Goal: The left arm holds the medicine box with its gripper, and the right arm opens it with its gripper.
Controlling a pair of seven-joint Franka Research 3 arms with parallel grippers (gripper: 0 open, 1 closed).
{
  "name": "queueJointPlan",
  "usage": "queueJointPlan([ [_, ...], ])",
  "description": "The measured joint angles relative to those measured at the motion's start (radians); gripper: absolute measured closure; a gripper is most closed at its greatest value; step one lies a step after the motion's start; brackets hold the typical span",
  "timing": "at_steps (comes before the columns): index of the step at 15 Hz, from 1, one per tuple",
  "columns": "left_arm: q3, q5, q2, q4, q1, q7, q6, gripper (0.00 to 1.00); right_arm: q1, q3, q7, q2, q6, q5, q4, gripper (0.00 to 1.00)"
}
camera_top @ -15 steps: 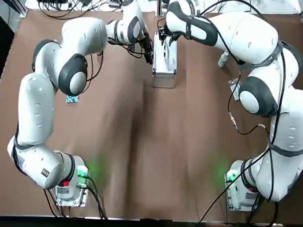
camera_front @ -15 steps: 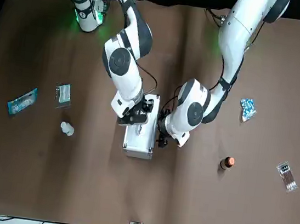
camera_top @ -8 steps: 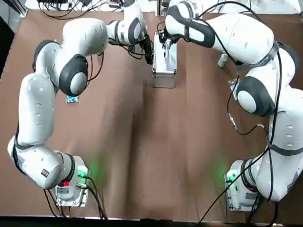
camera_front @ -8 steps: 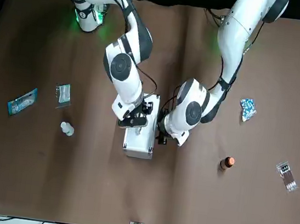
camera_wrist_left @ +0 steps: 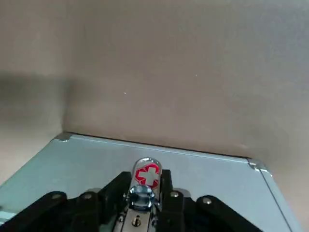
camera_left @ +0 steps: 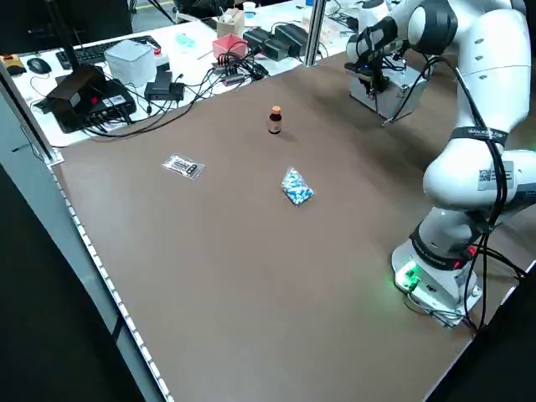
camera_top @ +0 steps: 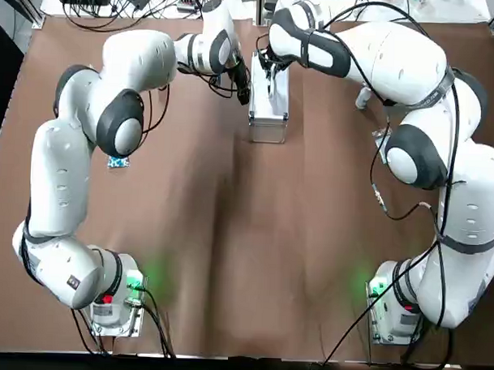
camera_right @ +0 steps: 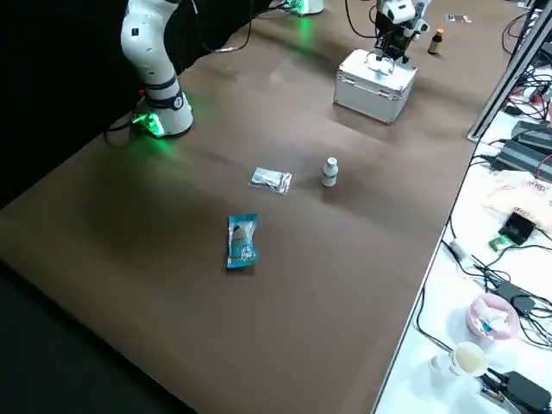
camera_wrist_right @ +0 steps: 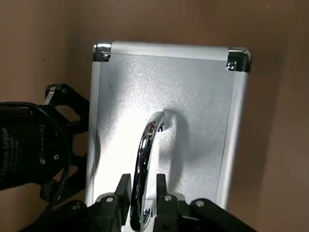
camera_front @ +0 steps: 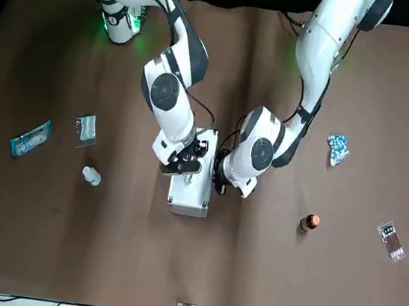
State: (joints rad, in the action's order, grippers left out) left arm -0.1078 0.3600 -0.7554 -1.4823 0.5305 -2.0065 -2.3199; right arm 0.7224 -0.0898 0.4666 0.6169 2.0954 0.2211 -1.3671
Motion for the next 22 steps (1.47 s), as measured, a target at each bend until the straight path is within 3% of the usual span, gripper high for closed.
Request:
queueJointPlan([
  [14, 0.001, 0.000, 0.000, -0.001, 0.001, -0.015, -0.001, 0.68, 0.001, 0.000, 0.035, 0.000, -0.003, 0.000, 0.001, 0.72],
  [16, 0.001, 0.000, 0.000, -0.001, 0.001, -0.015, -0.001, 0.68, 0.001, 0.000, 0.042, 0.000, -0.003, 0.001, 0.001, 0.81],
  [22, 0.001, 0.000, 0.000, -0.002, 0.001, -0.015, -0.002, 0.68, 0.000, -0.004, 0.099, 0.000, -0.014, 0.001, 0.002, 0.87],
])
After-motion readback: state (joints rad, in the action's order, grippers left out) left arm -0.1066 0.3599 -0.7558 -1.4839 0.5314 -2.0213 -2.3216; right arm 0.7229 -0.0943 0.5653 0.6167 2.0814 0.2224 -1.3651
